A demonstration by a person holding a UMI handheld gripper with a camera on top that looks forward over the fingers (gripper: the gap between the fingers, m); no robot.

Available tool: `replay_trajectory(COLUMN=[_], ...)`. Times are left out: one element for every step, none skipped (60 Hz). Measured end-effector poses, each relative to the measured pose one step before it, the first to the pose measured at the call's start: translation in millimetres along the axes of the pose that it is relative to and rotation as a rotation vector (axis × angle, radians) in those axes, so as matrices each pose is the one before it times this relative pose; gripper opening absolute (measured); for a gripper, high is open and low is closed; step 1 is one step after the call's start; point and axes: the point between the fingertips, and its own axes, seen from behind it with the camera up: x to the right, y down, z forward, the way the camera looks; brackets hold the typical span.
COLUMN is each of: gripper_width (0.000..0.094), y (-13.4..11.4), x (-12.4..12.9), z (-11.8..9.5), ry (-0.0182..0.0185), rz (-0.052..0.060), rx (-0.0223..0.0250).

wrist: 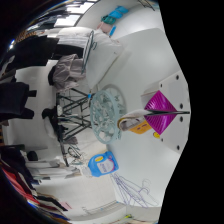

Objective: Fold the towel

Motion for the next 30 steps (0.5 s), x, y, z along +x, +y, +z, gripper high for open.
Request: replay_trajectory(gripper_width=[0.0008,0.0008,0.0009,0.0012,0.0017,0.0027,0.0029,0.0033,0.0068,0.0130,0.0265,0.0408,0.0563,0.0715,0.0872,0.0821,0.0788,0.0779,0.0797,0.0823,0.0857,0.0867,0.0858,0.0850,0.0846,0.0844,0.0845,0.0845,0.0845,0.0840], y=[3.74,4.52,4.04,4.76,6.54,6.71,8.40,5.96,5.89,5.54,5.33,5.61,4.65,6.11,3.23,-0.46,-1.60,-3.02,-3.56,-3.80,-3.92,-3.56,-11.39,3.34,-3.07,-3.46,-3.47,-2.99,-2.90,-2.78], x=[8.23,9.14,6.84,5.99,5.27,4.07,5.25,2.58,2.02,1.86,2.26,2.87,3.48,1.45,3.00,1.06,0.33,1.06,1.02,1.99,1.70,2.48,2.55,-2.69,-0.56,-0.28,-0.25,0.11,0.41,0.55], z=[3.35,4.54,5.01,5.46,5.86,6.05,6.62,6.65,6.59,6.09,5.51,4.52,3.29,-0.20,0.42,-1.61,-3.09,-4.93,-6.22,-7.61,-8.95,-10.01,-10.06,-12.23,-12.51,-13.00,-13.70,-13.60,-13.74,-14.03], ry=[0.00894,0.00868,0.00936,0.00903,0.00786,0.00463,0.00248,0.00215,-0.00053,-0.00077,0.00085,0.00313,0.00572,-0.00272,-0.00147,-0.00271,-0.00607,-0.00564,-0.00325,-0.00174,-0.00023,0.00315,-0.00560,-0.00328,-0.00442,-0.00516,-0.00460,-0.00299,-0.00186,-0.00200], rz=[0.0060,0.0037,0.0036,-0.0013,-0.0076,-0.0096,-0.0078,-0.0069,-0.0073,-0.0071,-0.0068,-0.0051,-0.0029,-0.0028,-0.0005,-0.0025,-0.0009,0.0002,0.0004,-0.0005,-0.0017,-0.0024,-0.0050,-0.0026,-0.0028,-0.0029,-0.0031,-0.0028,-0.0011,0.0003], rx=[-0.01139,-0.00841,-0.01009,-0.01126,-0.01422,-0.01649,-0.01209,-0.01509,-0.01523,-0.01631,-0.01775,-0.02003,-0.01870,-0.01579,-0.00689,-0.00424,0.00279,0.00630,0.00835,0.00965,0.00965,0.00915,-0.00043,0.01155,0.00829,0.00852,0.00628,0.00359,0.00187,0.00159])
